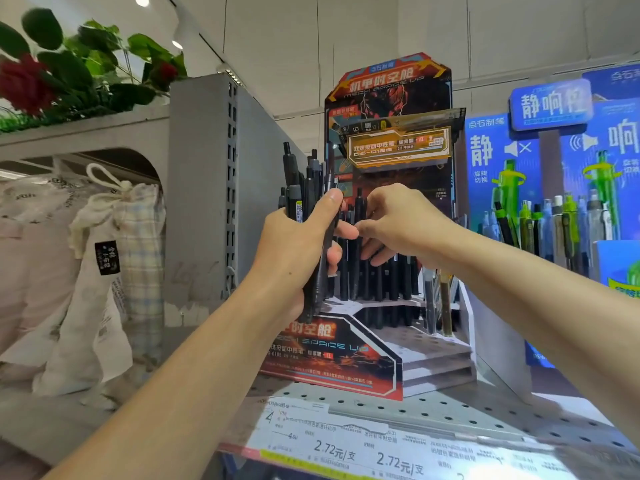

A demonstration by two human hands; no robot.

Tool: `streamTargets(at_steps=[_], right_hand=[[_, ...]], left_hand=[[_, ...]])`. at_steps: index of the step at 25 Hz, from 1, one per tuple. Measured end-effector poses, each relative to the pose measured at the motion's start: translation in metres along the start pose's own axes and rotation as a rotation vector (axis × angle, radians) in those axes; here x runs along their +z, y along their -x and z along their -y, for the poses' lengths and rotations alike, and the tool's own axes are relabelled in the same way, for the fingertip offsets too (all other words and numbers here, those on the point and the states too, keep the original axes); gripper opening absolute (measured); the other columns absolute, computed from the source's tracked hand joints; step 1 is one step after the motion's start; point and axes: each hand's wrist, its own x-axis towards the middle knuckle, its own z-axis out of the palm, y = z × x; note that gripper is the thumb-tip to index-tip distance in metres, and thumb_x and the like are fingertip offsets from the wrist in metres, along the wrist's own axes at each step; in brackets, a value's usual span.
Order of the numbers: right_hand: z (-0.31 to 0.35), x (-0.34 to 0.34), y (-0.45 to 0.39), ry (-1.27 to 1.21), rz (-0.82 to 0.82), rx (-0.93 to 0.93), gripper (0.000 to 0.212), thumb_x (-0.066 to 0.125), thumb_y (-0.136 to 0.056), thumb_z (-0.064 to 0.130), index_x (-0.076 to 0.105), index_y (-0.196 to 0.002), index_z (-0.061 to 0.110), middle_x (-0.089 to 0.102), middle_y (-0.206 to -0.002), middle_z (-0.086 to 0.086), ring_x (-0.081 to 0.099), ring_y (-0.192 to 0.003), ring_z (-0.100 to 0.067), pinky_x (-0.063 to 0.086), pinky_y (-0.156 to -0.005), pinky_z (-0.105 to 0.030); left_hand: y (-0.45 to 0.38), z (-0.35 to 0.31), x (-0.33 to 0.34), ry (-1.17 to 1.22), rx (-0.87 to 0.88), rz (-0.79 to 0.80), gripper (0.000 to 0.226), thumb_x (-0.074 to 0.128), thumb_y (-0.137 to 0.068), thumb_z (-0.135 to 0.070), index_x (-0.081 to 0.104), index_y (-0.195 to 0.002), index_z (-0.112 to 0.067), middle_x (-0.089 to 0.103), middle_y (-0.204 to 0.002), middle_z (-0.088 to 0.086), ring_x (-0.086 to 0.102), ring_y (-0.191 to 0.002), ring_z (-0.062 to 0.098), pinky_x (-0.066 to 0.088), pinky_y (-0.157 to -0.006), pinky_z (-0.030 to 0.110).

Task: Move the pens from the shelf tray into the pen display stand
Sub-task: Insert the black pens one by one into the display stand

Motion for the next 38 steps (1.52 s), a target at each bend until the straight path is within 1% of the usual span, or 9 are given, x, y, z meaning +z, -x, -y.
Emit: streamTargets(at_steps=[5,12,14,18,20,25,30,34,38], right_hand=[[-0.001,0.000,0.004,0.007,0.201,0.138,0.019,0.062,-0.098,0.008,0.061,-0.099,-0.011,0.074,-0.080,-0.024,0.076,-0.069,-0.033,0.064,-0.065,-0.044],[0.013,0.003,0.014,0.216,0.359,0.256,0.030,0.052,-0.105,0.019,0.061,-0.096,-0.008,0.070,-0.068,-0.015,0.065,-0.043,-0.017,0.055,-0.043,-0.026],[0.019,-0.005,0.017,0.251,0.300,0.163,0.034,0.055,-0.103,0.029,0.066,-0.091,-0.002,0.073,-0.070,-0.013,0.064,-0.046,-0.015,0.052,-0.045,-0.025],[0.024,-0.019,0.023,-0.614,0.209,0.030,0.031,0.046,-0.106,0.028,0.065,-0.101,0.004,0.066,-0.075,-0.010,0.059,-0.056,-0.014,0.054,-0.054,-0.027],[0.020,-0.021,0.026,-0.712,0.249,0.025,0.026,0.056,-0.102,0.028,0.068,-0.110,0.007,0.063,-0.075,-0.004,0.058,-0.061,-0.010,0.053,-0.055,-0.022],[0.011,-0.033,0.026,-0.729,0.199,0.059,0.020,0.067,-0.095,0.023,0.071,-0.106,0.006,0.075,-0.085,-0.006,0.067,-0.068,-0.010,0.053,-0.056,-0.020],[-0.001,-0.056,0.015,-0.715,-0.197,0.041,0.022,0.067,-0.095,0.022,0.060,-0.103,0.002,0.070,-0.092,-0.013,0.074,-0.066,-0.017,0.058,-0.057,-0.025],[-0.014,-0.039,0.015,-0.366,-0.190,0.049,0.020,0.070,-0.093,0.015,0.053,-0.096,0.005,0.068,-0.083,-0.019,0.075,-0.065,-0.030,0.062,-0.057,-0.036],[-0.017,-0.021,0.013,-0.260,-0.182,0.015,0.024,0.074,-0.091,0.014,0.051,-0.091,0.009,0.064,-0.068,-0.012,0.072,-0.058,-0.028,0.060,-0.051,-0.034]], left_hand=[[0.001,0.001,-0.001,-0.015,0.023,0.002,0.030,0.062,-0.098,-0.039,0.065,-0.104,-0.010,0.078,-0.084,0.009,0.047,-0.044,0.012,0.044,-0.044,0.024],[0.000,-0.001,0.000,-0.054,0.035,-0.006,0.029,0.059,-0.100,-0.035,0.067,-0.103,-0.007,0.079,-0.083,0.007,0.049,-0.041,0.012,0.045,-0.042,0.023],[0.001,-0.001,0.004,-0.059,0.027,-0.014,0.027,0.060,-0.100,-0.032,0.068,-0.100,-0.007,0.078,-0.080,0.005,0.050,-0.041,0.012,0.045,-0.042,0.023],[-0.004,-0.003,0.011,-0.048,0.047,-0.084,0.022,0.062,-0.099,-0.028,0.069,-0.095,-0.008,0.068,-0.060,-0.001,0.051,-0.041,0.013,0.044,-0.042,0.023],[-0.005,-0.006,0.014,-0.049,0.037,-0.079,0.027,0.062,-0.099,-0.030,0.070,-0.099,-0.005,0.071,-0.064,0.001,0.053,-0.042,0.012,0.046,-0.043,0.023],[-0.001,-0.005,0.021,-0.117,0.064,-0.051,0.029,0.057,-0.102,-0.034,0.071,-0.098,-0.009,0.077,-0.073,0.006,0.067,-0.051,0.017,0.051,-0.047,0.024],[-0.004,-0.008,0.015,-0.155,0.153,-0.159,0.024,0.056,-0.102,-0.031,0.067,-0.107,-0.010,0.077,-0.073,0.005,0.070,-0.056,0.016,0.047,-0.044,0.020],[0.001,-0.009,0.010,-0.122,0.148,-0.150,0.027,0.057,-0.102,-0.033,0.066,-0.110,-0.010,0.076,-0.073,0.004,0.067,-0.052,0.015,0.047,-0.045,0.020],[0.006,-0.011,0.013,-0.127,0.156,-0.136,0.026,0.057,-0.101,-0.035,0.069,-0.104,-0.012,0.076,-0.071,0.003,0.067,-0.054,0.013,0.048,-0.046,0.020]])
